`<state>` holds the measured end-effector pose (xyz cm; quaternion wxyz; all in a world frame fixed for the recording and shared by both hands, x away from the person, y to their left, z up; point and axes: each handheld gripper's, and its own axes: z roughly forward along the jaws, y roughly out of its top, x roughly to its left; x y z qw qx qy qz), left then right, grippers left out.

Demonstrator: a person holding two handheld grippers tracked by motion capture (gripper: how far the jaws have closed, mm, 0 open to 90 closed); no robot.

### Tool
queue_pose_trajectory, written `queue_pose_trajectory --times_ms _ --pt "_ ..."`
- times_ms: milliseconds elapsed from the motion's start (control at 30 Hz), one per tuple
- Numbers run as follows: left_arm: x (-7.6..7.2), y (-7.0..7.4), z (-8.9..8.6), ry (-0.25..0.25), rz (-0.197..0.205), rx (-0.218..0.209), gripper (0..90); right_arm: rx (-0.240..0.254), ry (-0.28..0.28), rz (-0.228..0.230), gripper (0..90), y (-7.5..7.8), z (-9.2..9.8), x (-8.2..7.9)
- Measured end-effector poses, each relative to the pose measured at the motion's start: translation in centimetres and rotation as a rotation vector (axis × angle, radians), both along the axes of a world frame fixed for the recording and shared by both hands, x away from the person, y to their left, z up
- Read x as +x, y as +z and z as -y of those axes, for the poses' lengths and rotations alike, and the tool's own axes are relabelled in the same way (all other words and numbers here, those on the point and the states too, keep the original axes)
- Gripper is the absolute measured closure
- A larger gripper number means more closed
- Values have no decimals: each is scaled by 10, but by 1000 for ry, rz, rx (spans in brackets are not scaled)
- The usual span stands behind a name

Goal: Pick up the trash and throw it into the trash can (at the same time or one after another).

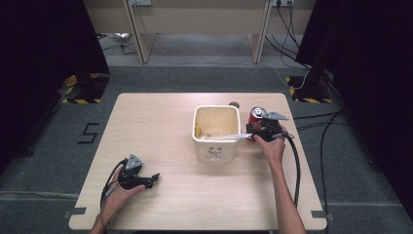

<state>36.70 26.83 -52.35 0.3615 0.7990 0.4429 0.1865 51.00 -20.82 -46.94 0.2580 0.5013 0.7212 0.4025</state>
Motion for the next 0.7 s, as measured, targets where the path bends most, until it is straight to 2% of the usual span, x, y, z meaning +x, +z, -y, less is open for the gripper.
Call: queue_pose_trajectory --times_ms 100,267,433,700 --pt "0 0 0 0 0 0 139 -4 6 -4 326 -1 0 1" --pt "0 0 0 0 0 -1 139 -11 9 -5 336 0 1 1" --pt "0 0 0 0 -1 -1 139 -57 9 14 342 2 1 0" --pt "0 0 0 0 -1 -1 139 -62 -4 48 343 22 5 -8"
